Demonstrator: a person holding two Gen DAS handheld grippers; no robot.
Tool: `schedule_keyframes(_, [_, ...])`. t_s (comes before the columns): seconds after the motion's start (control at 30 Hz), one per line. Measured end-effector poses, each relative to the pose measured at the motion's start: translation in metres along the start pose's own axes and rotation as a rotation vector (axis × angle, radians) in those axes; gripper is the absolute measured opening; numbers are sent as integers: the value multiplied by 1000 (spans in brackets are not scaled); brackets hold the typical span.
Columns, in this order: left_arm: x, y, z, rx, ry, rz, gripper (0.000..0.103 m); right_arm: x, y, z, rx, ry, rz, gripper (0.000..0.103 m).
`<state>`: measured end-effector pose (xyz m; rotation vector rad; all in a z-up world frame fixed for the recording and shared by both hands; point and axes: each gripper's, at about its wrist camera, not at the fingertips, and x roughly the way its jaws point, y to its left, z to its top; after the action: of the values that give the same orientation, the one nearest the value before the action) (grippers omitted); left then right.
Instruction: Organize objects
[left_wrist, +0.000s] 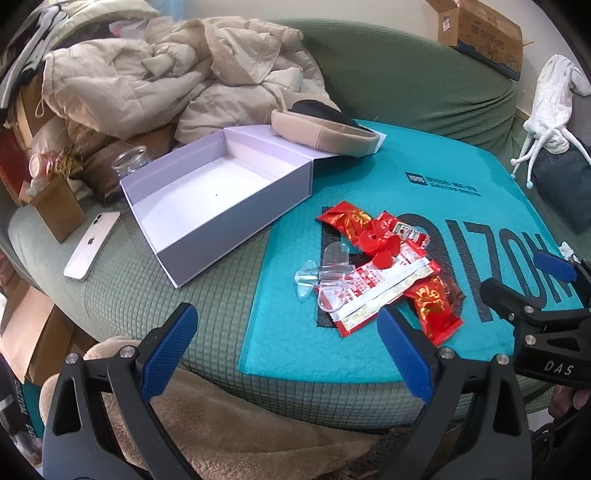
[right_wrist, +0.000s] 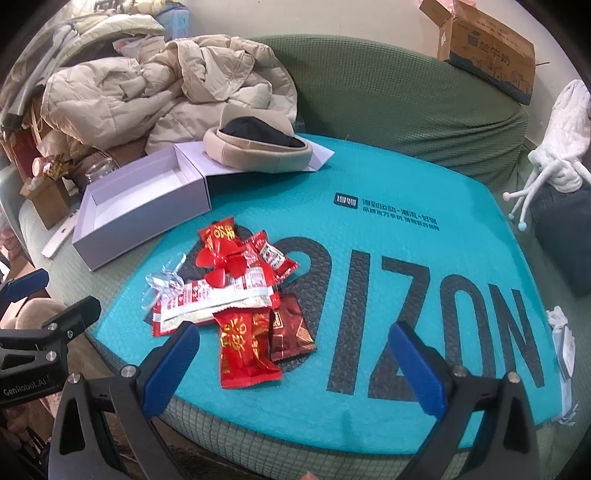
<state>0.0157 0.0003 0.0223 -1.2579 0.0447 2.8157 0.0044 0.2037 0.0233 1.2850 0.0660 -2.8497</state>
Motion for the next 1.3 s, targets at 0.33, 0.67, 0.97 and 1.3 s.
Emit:
schedule_keyframes(0.33, [16, -15, 17, 90, 54, -84, 98, 19, -11, -3, 37, 104, 85, 103])
schedule_keyframes(0.67, [63, -10, 23, 76, 152, -160, 98, 55, -7, -6, 49, 205, 154, 91])
schedule_keyframes(0.97, [85, -10, 30, 122, 189, -203, 98, 74, 9, -1, -12, 260, 203, 59])
schedule_keyframes(1.3, [110, -13, 33, 126, 250, -258, 90, 86, 17, -2, -51, 309, 240, 42])
